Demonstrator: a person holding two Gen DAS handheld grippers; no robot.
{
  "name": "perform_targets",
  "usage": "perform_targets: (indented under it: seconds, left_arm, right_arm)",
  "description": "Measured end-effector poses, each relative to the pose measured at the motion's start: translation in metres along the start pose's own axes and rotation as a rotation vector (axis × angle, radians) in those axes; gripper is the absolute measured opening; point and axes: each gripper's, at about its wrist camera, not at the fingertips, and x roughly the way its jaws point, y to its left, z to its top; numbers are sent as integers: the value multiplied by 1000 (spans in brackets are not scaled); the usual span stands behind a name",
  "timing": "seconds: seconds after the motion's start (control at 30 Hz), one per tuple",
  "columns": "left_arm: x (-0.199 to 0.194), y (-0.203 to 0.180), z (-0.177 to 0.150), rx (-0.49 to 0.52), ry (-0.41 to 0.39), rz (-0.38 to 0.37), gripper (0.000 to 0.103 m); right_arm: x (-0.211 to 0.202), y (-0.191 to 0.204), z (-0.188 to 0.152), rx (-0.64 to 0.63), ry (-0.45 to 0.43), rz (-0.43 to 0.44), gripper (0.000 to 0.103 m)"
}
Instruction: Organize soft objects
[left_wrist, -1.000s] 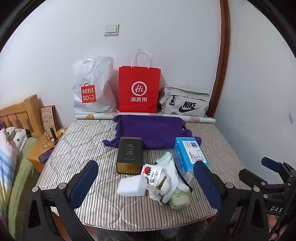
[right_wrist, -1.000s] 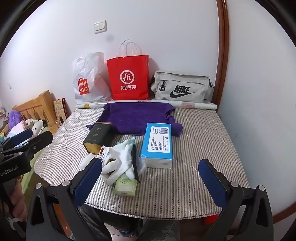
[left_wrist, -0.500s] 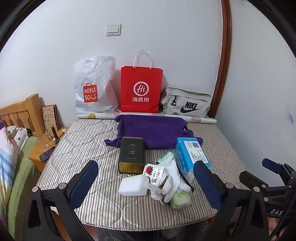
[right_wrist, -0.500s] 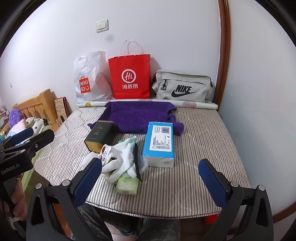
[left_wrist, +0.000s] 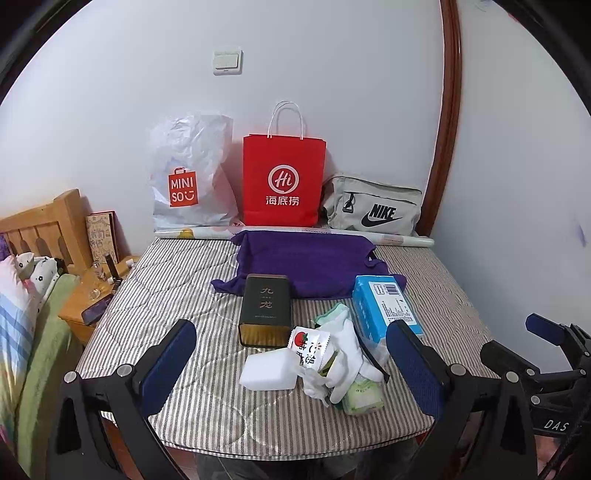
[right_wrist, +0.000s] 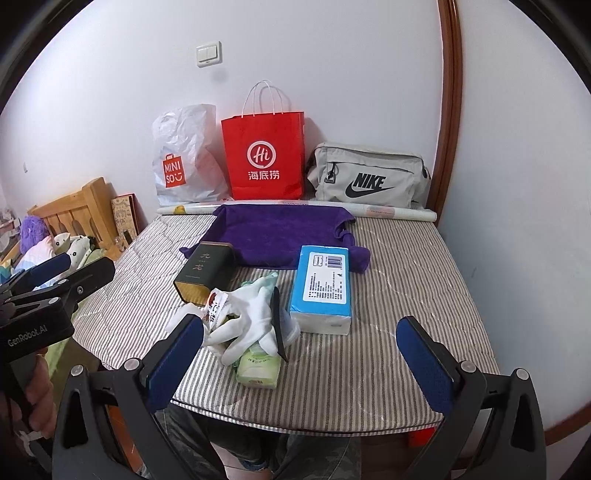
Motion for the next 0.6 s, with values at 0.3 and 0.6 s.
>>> perform_targets:
  seconds: [0.3,0.6]
  left_arm:
    - [-2,1,1,3,-3,1,103]
    - [-3,0,1,4,-4,4,103]
  right_arm:
    - [-2,2,1,0,-2,6,103]
    - [-2,1,0,2,-4,10,103]
